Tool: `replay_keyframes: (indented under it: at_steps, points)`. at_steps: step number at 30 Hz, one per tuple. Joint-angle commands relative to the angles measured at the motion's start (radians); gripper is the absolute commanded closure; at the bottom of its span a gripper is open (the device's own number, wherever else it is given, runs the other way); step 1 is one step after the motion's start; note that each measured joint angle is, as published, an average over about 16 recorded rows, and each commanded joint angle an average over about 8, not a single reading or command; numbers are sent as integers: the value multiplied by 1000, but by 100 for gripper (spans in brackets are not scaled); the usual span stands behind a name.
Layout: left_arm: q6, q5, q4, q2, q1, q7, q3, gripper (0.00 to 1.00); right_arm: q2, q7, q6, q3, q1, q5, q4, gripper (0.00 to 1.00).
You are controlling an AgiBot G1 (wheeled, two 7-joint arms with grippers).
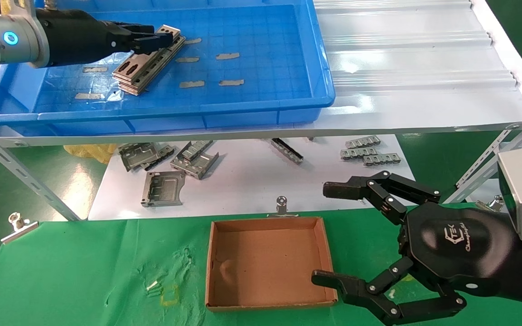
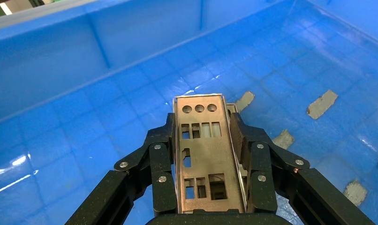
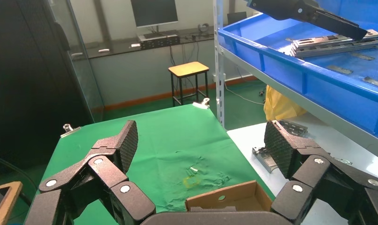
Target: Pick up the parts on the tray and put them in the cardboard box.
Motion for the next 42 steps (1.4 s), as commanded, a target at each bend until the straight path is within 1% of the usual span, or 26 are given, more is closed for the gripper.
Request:
replay_keyframes:
  at_steps: [1,12,17,22,28,33,36,38,42]
  points:
    - [3,-3,-3,-2,0,2,-2,100,0,0,0,0,0,0,0,0]
    - [55,-27,-8,-16,-23,-1,-18,100,0,0,0,0,0,0,0,0]
    - [110,-49,-19,-26,-28,8,-34,100,0,0,0,0,0,0,0,0]
    - [213,-78,-41,-43,-22,40,-53,100,0,0,0,0,0,0,0,0]
    - [403,-125,-85,-79,7,106,-80,100,0,0,0,0,0,0,0,0]
    - [570,-156,-131,-111,46,162,-95,100,0,0,0,0,0,0,0,0]
    - [641,-185,-187,-124,91,194,-97,100,0,0,0,0,0,0,0,0]
    - [668,-215,-254,-134,137,208,-90,100,0,0,0,0,0,0,0,0]
    - [675,-295,-450,-175,261,211,-47,100,0,0,0,0,0,0,0,0]
